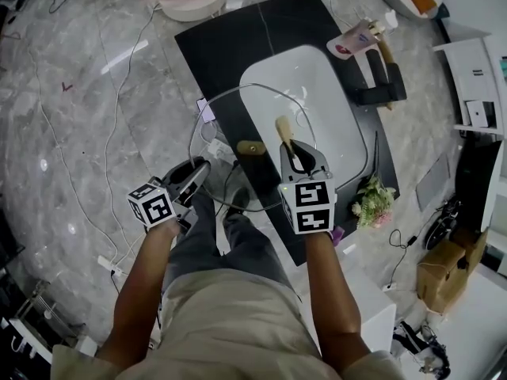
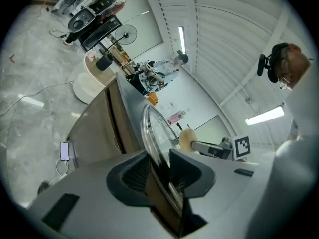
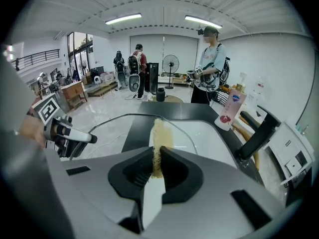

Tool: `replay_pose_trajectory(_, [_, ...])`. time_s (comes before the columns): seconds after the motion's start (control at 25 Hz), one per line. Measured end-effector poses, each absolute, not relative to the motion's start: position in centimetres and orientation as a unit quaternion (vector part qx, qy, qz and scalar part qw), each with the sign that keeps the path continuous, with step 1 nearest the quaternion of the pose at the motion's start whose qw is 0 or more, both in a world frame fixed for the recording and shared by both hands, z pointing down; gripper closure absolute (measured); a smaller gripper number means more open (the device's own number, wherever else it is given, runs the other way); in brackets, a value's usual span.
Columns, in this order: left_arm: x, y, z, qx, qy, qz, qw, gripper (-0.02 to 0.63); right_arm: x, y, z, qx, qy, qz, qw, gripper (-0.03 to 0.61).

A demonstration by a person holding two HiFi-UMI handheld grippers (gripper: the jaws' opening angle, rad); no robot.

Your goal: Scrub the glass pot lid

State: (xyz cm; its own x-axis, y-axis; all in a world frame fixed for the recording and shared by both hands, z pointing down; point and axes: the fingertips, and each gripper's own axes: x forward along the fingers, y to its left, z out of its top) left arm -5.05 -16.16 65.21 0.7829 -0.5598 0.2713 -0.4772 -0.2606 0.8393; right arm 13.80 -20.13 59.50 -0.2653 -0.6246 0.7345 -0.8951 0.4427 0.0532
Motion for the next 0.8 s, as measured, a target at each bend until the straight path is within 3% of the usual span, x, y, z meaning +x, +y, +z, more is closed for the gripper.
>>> replay_pose_trajectory(0.4, [-5.1, -16.4, 65.6, 0.749, -0.331, -0.071, 0.57, 0.538, 10.6, -17.9, 64.8, 0.417, -0.763, 0.135, 0.475, 0.538])
replay_pose_trajectory(0.6, [-5.4, -16.5, 66.0, 0.708, -0.351, -0.088, 0.607, 0.556, 0.2, -11.2, 65.1, 0.258, -0.831, 0.104, 0.482, 0.538])
replay_pose_trajectory(0.8, [-5.3, -16.6, 66.1, 0.704, -0.352, -0.087, 0.611, 0.568, -2.3, -8.7, 64.9, 0.215, -0.847, 0.111, 0.474, 0.538])
